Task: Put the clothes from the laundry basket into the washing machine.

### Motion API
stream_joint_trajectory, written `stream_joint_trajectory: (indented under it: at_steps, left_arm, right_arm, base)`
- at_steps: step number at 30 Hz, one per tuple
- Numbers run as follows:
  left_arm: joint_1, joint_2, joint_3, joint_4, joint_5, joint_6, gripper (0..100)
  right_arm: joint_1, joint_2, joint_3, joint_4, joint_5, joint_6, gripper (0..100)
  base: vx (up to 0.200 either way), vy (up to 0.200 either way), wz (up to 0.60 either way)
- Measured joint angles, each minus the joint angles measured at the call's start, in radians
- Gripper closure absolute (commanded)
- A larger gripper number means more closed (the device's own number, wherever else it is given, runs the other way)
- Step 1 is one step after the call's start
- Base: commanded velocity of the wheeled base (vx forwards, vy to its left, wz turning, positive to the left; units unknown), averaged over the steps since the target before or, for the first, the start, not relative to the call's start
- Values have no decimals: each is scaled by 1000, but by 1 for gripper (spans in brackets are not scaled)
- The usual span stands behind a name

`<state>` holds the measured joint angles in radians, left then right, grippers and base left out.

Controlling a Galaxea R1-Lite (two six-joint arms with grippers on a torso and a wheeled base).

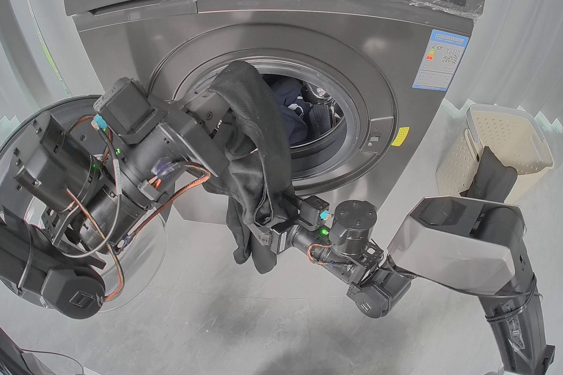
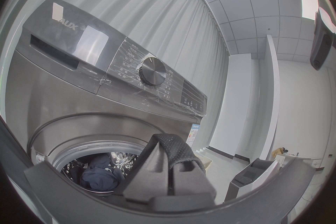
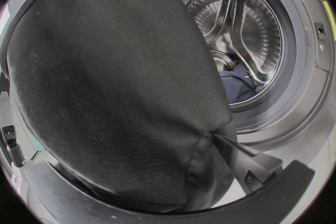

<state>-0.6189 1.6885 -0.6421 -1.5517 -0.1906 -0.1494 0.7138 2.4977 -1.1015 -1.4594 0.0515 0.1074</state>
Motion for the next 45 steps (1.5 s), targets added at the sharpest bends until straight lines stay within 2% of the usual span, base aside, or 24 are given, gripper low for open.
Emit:
stream_joint_trajectory:
  at_steps: [7,12,27,32,39,42,43,45]
  left_arm:
    - [9,0,-8,2,3,-9,100]
    - [38,8,-16,2,5,-13,100]
    - [175,47,21,3,-20,-8,100]
    - [178,94,107,2,-38,16,100]
    - [144,208,200,0,-63,108,100]
    - [135,241,210,-1,-72,122,100]
    - [133,249,213,-1,-73,124,0]
    - [130,264,219,-1,-74,124,0]
  right_arm:
    - [-8,20,-20,1,-13,1,100]
    - [-32,-7,14,-3,-14,4,100]
    - [-136,-279,337,-58,-15,28,100]
    - [-133,-359,385,-74,-20,37,100]
    - [-114,-449,398,-81,-20,38,100]
    - [-113,-477,397,-81,-19,38,100]
    - [-112,-483,396,-81,-19,39,100]
    - [-112,-496,396,-81,-17,39,100]
  base:
    - [0,0,0]
    - [0,0,0]
    - [0,0,0]
    - [0,0,0]
    - [0,0,0]
    - [0,0,0]
    - [0,0,0]
    - [0,0,0]
